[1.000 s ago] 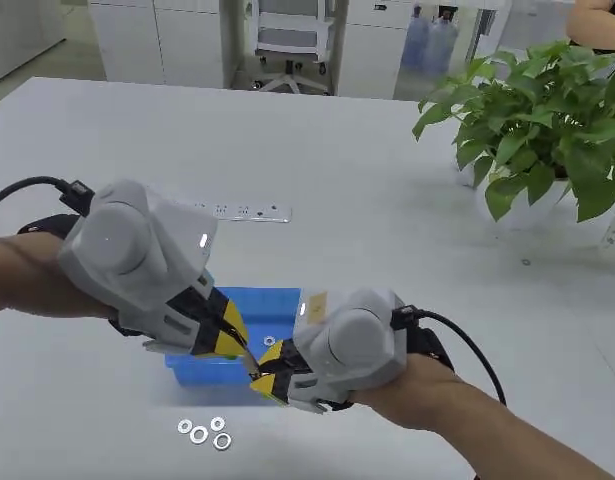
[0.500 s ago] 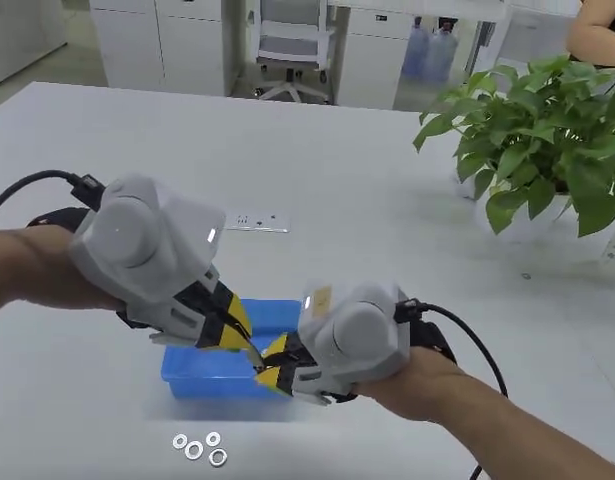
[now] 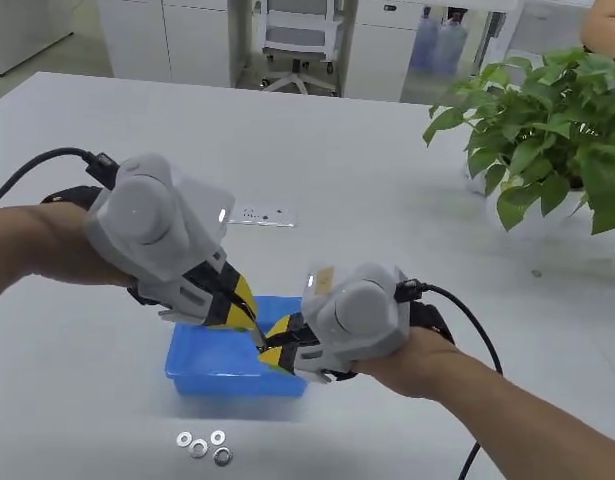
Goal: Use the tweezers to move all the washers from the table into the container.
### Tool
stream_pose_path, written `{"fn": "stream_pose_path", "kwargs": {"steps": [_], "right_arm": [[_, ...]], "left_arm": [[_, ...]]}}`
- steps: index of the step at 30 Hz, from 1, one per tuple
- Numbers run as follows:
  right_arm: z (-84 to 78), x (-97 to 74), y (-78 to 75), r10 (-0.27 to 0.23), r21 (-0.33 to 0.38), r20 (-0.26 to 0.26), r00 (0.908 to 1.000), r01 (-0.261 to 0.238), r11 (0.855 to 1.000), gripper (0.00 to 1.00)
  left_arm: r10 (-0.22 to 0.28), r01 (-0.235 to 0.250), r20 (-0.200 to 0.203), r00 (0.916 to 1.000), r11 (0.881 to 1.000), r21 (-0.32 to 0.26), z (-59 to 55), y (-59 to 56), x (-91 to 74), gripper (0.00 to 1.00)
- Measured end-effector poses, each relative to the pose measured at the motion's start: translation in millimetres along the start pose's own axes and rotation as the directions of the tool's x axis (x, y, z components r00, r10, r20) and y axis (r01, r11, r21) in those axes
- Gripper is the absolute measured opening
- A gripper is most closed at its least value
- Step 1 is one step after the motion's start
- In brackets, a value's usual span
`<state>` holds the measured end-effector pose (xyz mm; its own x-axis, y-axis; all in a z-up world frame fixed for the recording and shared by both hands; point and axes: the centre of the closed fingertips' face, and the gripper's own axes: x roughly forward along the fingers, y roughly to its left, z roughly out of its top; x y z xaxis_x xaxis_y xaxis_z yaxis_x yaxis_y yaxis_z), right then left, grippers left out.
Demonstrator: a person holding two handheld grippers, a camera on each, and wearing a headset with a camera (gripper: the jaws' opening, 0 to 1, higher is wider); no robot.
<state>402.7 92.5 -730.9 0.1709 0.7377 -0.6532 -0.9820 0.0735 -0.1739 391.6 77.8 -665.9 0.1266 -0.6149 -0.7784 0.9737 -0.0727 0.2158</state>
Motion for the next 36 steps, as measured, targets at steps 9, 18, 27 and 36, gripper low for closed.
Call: {"fn": "stream_pose_path", "kwargs": {"steps": [9, 18, 27, 36], "right_arm": [[-8.8, 9.2, -6.6, 0.014, 0.015, -0.004, 0.9999, -0.014, 1.0, 0.1], [-17.0, 18.5, -13.0, 0.031, 0.032, -0.011, 0.9995, -0.03, 0.999, 0.1], [-24.9, 29.5, -16.2, 0.058, 0.066, -0.017, 0.9982, -0.056, 0.996, 0.1], [-34.0, 38.5, -18.6, 0.075, 0.106, -0.031, 0.9967, -0.071, 0.992, 0.1]], "left_arm": [[-0.005, 0.005, -0.008, 1.0, 1.0, -0.01, -7.8, 6.8, 9.6, 0.07], [-0.026, 0.025, -0.009, 0.9996, 0.999, -0.031, -16.9, 14.2, 19.2, 0.07], [-0.047, 0.047, -0.011, 0.9988, 0.998, -0.05, -25.7, 18.9, 28.2, 0.07], [-0.076, 0.075, -0.01, 0.9971, 0.995, -0.067, -31.6, 23.4, 39.6, 0.07]]}}
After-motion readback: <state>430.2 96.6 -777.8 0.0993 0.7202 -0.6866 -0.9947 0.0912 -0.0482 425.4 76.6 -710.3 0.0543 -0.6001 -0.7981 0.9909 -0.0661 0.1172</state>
